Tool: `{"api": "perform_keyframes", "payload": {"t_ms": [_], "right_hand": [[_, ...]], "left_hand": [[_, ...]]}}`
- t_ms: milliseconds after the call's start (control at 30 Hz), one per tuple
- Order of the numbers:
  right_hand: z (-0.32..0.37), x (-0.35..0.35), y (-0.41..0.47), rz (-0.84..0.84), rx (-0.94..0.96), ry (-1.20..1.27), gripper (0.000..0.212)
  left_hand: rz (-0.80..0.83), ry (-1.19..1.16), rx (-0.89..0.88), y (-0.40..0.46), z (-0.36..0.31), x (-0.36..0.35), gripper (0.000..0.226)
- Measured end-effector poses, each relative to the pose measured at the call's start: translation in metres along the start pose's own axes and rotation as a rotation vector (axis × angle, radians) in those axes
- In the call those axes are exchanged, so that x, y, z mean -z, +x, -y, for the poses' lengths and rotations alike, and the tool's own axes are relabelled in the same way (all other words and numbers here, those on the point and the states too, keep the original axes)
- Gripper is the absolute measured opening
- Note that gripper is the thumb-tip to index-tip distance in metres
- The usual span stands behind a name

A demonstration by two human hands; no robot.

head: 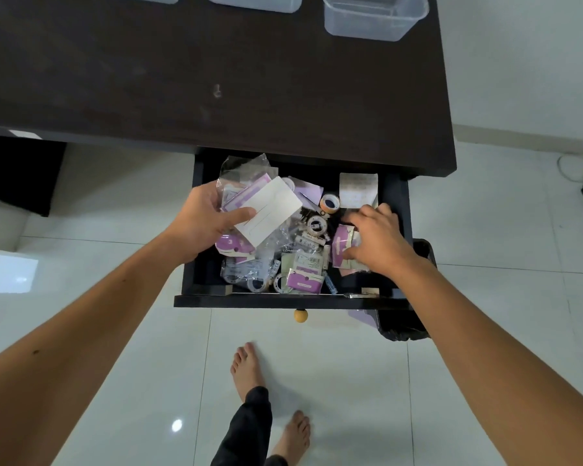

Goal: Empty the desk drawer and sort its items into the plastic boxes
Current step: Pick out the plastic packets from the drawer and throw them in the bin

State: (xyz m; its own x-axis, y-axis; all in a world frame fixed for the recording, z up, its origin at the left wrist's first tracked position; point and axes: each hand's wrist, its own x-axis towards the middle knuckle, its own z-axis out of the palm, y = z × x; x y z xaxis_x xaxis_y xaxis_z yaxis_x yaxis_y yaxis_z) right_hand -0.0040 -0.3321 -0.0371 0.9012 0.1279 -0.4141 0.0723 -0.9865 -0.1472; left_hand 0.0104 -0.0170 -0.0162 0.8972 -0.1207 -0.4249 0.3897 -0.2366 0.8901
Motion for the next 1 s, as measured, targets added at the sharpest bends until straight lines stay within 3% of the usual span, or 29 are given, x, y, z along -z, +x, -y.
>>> {"api": "perform_keyframes", "payload": {"t_ms": [167,267,400,533,633,800,900,1000], "right_hand": [[0.002,0.019,-0.006,0.053,-0.043,0.332,0.03],[0.01,0.034,-0.013,0.152,-0.018,0.563,0.016],[0.026,0.034,-0.014,0.295,0.088,0.623,0.022],[0.043,0.014,-0.009,0.362,0.077,0.52,0.07],[0.048,-0.004,-0.008,0.342,0.083,0.373,0.085],[0.046,-0.016,-0.013,0.191,0.165,0.306,0.058],[0.042,-0.016,-0.013,0.204,0.191,0.365,0.035],[0.041,-0.003,-0.014,0.239,0.152,0.445,0.025]], "left_hand": [[-0.013,-0.065,-0.004,-0.009,-0.001,0.01,0.024],[-0.024,-0.085,-0.005,-0.014,0.0,0.018,0.023],[-0.05,-0.129,-0.008,-0.02,0.0,0.028,0.022],[-0.075,-0.178,-0.011,-0.024,-0.001,0.035,0.019],[-0.097,-0.2,-0.017,-0.027,-0.001,0.038,0.015],[-0.118,-0.236,-0.029,-0.033,0.0,0.047,0.015],[-0.147,-0.253,-0.033,-0.038,0.005,0.052,0.019],[-0.183,-0.276,-0.024,-0.042,0.011,0.062,0.017]]}}
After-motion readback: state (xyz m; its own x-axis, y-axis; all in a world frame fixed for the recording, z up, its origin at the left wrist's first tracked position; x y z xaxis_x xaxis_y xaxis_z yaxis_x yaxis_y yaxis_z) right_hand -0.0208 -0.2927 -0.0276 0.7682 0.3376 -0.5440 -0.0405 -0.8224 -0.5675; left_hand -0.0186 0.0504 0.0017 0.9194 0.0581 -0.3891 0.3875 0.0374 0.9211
